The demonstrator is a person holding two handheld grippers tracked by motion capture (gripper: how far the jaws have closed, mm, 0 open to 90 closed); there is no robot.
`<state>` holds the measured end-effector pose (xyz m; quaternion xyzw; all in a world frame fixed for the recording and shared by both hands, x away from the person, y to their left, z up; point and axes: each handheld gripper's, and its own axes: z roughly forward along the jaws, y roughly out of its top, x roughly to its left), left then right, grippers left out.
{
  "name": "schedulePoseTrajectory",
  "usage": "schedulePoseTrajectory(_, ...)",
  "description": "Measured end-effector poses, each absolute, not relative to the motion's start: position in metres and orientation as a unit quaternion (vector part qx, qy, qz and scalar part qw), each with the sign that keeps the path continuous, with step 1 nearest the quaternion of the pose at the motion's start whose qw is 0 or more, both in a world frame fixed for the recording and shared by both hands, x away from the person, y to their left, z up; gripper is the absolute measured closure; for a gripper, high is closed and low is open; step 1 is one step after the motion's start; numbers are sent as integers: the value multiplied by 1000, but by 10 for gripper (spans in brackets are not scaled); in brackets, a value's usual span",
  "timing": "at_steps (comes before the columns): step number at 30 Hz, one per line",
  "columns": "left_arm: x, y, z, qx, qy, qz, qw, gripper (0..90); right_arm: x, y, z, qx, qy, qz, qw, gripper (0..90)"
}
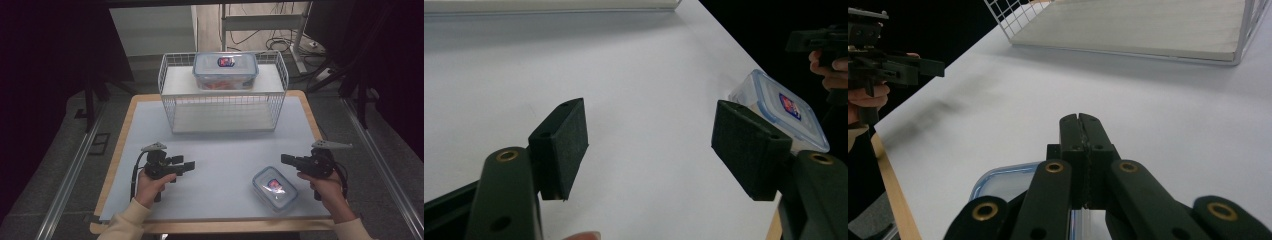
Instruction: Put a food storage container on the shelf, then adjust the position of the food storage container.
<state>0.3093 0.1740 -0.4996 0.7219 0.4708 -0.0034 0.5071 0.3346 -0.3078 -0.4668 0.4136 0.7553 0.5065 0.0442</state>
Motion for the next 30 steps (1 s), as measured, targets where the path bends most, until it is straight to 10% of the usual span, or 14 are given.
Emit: schedulePoseTrajectory(30, 307, 171, -512, 735, 470, -2, 489, 304, 281, -349, -478, 442, 752, 484, 68, 891)
